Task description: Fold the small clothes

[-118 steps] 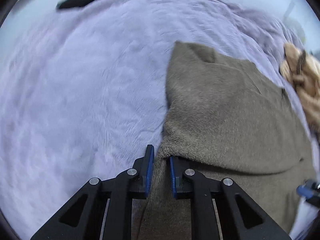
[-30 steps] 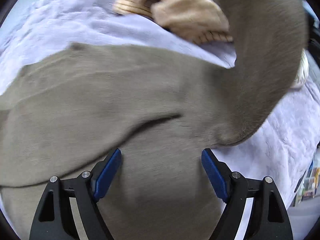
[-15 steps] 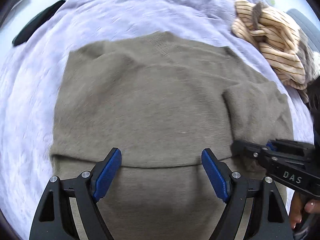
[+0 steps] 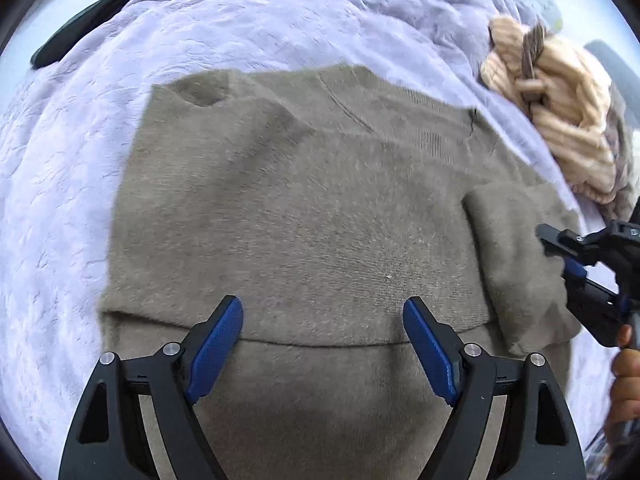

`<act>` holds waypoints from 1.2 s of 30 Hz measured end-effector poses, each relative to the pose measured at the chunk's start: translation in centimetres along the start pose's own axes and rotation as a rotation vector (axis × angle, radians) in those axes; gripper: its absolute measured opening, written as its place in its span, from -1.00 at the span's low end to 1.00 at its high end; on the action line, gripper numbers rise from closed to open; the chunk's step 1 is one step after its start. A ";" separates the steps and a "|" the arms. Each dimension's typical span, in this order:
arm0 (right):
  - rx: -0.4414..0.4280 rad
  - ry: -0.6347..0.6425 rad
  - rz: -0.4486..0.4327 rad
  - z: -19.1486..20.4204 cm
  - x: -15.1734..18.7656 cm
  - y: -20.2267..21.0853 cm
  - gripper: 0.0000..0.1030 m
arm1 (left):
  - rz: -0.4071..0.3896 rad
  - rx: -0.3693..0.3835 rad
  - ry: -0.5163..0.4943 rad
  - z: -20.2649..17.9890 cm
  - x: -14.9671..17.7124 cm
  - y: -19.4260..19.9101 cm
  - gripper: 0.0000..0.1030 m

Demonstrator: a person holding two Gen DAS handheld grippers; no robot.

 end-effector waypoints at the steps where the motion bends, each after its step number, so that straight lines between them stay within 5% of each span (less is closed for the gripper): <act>1: 0.004 0.031 -0.008 0.7 0.0 -0.1 -0.77 | -0.011 0.005 0.012 0.5 -0.1 0.6 0.62; 7: 0.036 0.525 0.025 11.4 5.2 -3.3 -0.79 | -0.060 -0.009 0.068 4.9 -0.5 3.3 0.62; 10: 0.118 0.758 0.083 14.6 9.1 -7.2 -0.79 | -0.046 -0.013 0.106 7.2 -0.4 3.5 0.62; 15: 0.263 0.850 0.261 13.3 13.2 -12.8 -0.53 | -0.025 0.019 0.167 8.9 -0.3 3.2 0.62; 16: 0.256 0.848 0.268 12.9 13.5 -12.3 -0.27 | -0.021 0.034 0.173 8.9 -0.4 3.0 0.62; 17: 0.235 0.841 0.269 12.6 13.7 -11.5 0.12 | -0.017 0.046 0.174 8.8 -0.4 2.8 0.62; 19: 0.210 0.832 0.267 12.4 13.7 -9.9 0.29 | -0.007 0.064 0.168 8.6 -0.3 2.9 0.62; 23: 0.221 0.757 0.203 10.0 11.7 -5.0 0.30 | -0.012 0.115 0.168 7.7 -1.0 3.3 0.62; 27: 0.242 0.461 0.073 4.4 7.8 1.3 0.30 | -0.005 0.119 0.151 7.1 -2.0 2.9 0.62; 30: 0.213 0.198 -0.009 -1.4 5.1 6.2 0.29 | 0.081 0.161 0.159 6.8 -2.1 0.7 0.62; 36: 0.078 -0.087 -0.089 -6.6 3.2 6.7 0.05 | 0.107 0.203 0.205 5.7 -2.7 -1.2 0.61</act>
Point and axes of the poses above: each gripper's, at about its wrist camera, not at the fingertips, and y roughly against the way its jaws point, z to its left, x to its underside, the point moved 2 cm from there along -y, roughly the way its jaws point, and after that the axes turned 5 degrees about -z, right-handed, at the moved point
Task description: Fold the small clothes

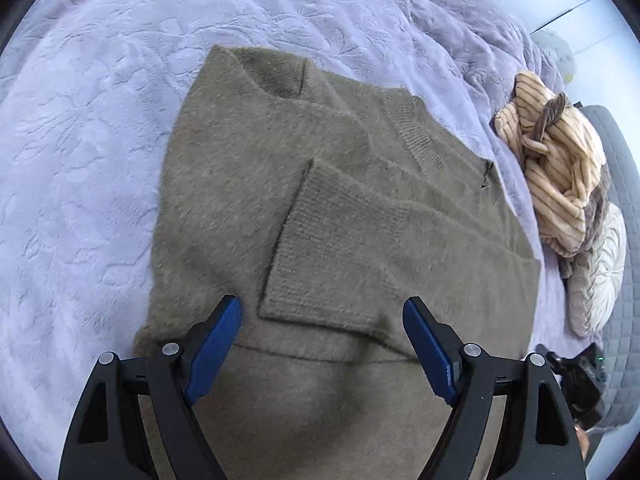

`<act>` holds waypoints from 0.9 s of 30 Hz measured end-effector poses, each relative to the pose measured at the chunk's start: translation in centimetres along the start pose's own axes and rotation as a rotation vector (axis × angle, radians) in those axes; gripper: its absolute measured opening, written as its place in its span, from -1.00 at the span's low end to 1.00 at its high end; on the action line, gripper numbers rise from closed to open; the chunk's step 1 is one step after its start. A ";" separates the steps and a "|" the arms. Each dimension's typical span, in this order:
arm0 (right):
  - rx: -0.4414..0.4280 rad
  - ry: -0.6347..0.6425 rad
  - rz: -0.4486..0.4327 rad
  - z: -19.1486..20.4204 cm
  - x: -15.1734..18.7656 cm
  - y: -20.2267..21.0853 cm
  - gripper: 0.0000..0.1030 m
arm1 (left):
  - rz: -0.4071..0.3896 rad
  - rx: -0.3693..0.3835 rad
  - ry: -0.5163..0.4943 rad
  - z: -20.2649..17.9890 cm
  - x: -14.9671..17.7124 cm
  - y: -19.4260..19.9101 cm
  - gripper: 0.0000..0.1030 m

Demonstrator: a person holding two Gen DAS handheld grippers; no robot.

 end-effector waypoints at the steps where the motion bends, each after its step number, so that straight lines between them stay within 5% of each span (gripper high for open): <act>1: -0.021 -0.032 -0.007 -0.4 -0.4 -0.3 -0.09 | 0.001 0.010 0.011 -0.1 -0.1 -0.1 0.56; 3: -0.068 -0.090 -0.005 -0.6 -1.0 -1.2 -0.55 | 0.010 0.007 0.022 -0.2 -0.3 -0.4 0.20; 4: -0.063 -0.098 0.000 -0.6 -1.2 -1.5 -0.80 | 0.016 -0.002 0.023 -0.1 -0.4 -0.6 -0.20; 5: -0.041 -0.088 0.006 0.0 -1.1 -2.3 -0.80 | 0.025 -0.011 0.030 0.1 -0.4 -0.8 -0.37; 8: -0.062 0.005 0.016 2.2 -1.1 -1.4 -0.82 | -0.002 -0.013 0.037 0.7 -0.3 -0.1 -0.46; 13: 0.034 0.178 0.028 4.3 -0.6 -1.7 -0.82 | -0.023 -0.058 -0.024 1.7 0.8 -0.1 -0.53; 15: 0.119 0.164 0.042 3.0 -1.0 -2.7 -0.81 | -0.024 -0.058 -0.026 1.9 0.9 0.2 -0.53; 18: 0.072 0.050 0.055 0.9 -1.3 -2.3 -0.79 | -0.031 -0.098 -0.040 2.0 0.7 1.0 -0.52; 24: 0.102 0.068 0.057 0.4 -0.3 -0.2 -0.07 | -0.018 -0.207 -0.133 1.7 1.6 2.5 -0.51; 25: 0.112 0.082 0.057 0.3 -0.1 0.5 -0.06 | -0.010 -0.223 -0.146 1.6 1.9 2.6 -0.47; 27: 0.139 0.114 0.060 0.5 0.3 1.3 -0.01 | -0.011 -0.252 -0.168 1.3 2.6 2.9 0.12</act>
Point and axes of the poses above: each gripper's, at about its wrist camera, not at the fingertips, and y roughly against the way its jaws point, z to its left, x to its underside, the point moved 2 cm from there along -y, roughly the way its jaws point, and after that the axes turned 5 degrees about -z, right-handed, at the moved point
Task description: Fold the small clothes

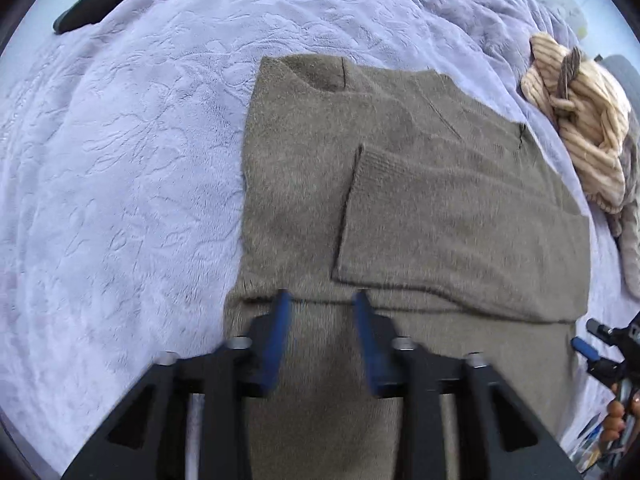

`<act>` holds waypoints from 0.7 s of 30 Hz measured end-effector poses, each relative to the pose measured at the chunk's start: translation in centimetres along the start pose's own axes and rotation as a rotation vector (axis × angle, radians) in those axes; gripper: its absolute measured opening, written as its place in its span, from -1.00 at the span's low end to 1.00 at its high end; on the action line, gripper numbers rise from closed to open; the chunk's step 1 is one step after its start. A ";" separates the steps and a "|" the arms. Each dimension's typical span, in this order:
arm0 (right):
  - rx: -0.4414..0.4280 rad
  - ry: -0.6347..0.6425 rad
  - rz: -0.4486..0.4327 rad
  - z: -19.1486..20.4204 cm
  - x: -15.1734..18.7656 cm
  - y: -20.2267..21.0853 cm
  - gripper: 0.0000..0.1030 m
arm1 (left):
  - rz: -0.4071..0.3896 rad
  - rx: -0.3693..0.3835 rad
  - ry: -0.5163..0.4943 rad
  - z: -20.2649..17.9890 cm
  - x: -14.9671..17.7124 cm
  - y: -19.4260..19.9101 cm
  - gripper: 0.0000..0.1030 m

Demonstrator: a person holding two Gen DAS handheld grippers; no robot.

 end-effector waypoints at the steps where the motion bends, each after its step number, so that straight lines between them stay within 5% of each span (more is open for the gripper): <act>1: 0.009 0.011 0.002 0.1 0.2 0.2 0.03 | -0.017 -0.022 -0.007 -0.2 0.4 0.5 0.48; 12: 0.106 0.204 0.051 2.1 4.1 2.1 0.37 | 0.068 -0.021 -0.068 -2.9 5.5 3.2 0.49; 21: 0.229 0.436 0.086 3.2 9.6 3.1 0.86 | 0.120 -0.003 -0.078 -5.4 8.7 5.6 0.49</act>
Point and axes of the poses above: each gripper's, at about its wrist camera, not at the fingertips, and y roughly against the way its jaws point, z to its left, x to its underside, the point moved 2 cm from there along -y, roughly the way its jaws point, and after that the axes turned 5 degrees about -z, right-handed, at the moved point
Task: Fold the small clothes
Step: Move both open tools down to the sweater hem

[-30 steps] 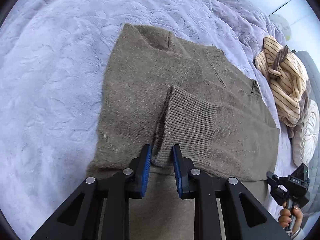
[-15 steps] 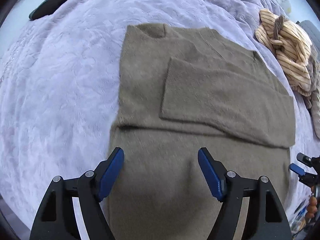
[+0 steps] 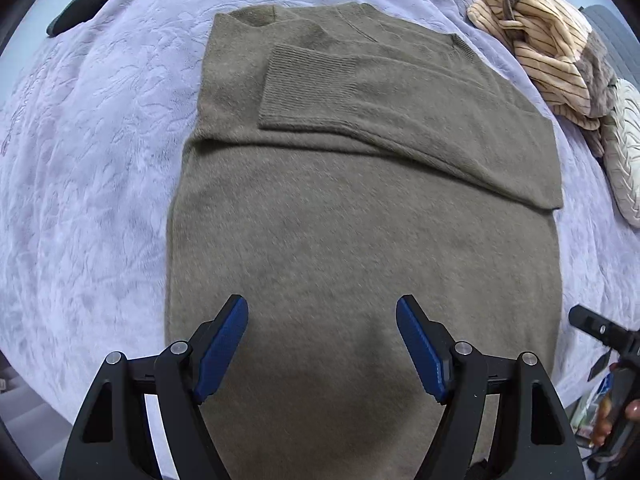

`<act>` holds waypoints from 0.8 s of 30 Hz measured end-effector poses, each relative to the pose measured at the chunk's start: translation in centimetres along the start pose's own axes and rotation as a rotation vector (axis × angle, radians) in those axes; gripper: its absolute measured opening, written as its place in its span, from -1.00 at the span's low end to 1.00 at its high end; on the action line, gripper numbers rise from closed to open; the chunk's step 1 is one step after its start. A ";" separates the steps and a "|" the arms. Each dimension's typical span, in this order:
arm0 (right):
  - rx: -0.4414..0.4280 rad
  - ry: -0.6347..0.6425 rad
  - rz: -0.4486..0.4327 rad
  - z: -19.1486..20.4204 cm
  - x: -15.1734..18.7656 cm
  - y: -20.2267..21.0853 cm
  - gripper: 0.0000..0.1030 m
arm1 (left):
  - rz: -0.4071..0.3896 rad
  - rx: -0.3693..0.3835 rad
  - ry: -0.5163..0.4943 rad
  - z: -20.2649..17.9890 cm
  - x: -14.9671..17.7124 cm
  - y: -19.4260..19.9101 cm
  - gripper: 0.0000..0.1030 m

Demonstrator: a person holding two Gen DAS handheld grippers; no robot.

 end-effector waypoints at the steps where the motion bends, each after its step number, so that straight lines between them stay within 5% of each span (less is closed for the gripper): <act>1: 0.009 0.011 -0.002 0.1 0.4 0.1 1.00 | 0.002 0.002 -0.001 -0.3 0.3 0.3 0.49; 24: -0.026 0.065 0.093 3.1 5.6 0.8 1.00 | 0.033 -0.059 -0.013 -1.3 6.1 3.2 0.49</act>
Point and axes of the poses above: each gripper's, at about its wrist camera, not at the fingertips, and y roughly against the way its jaws point, z to its left, x to its underside, the point moved 2 cm from there along -y, roughly the way its jaws point, and after that the axes turned 5 degrees about -z, right-handed, at the moved point
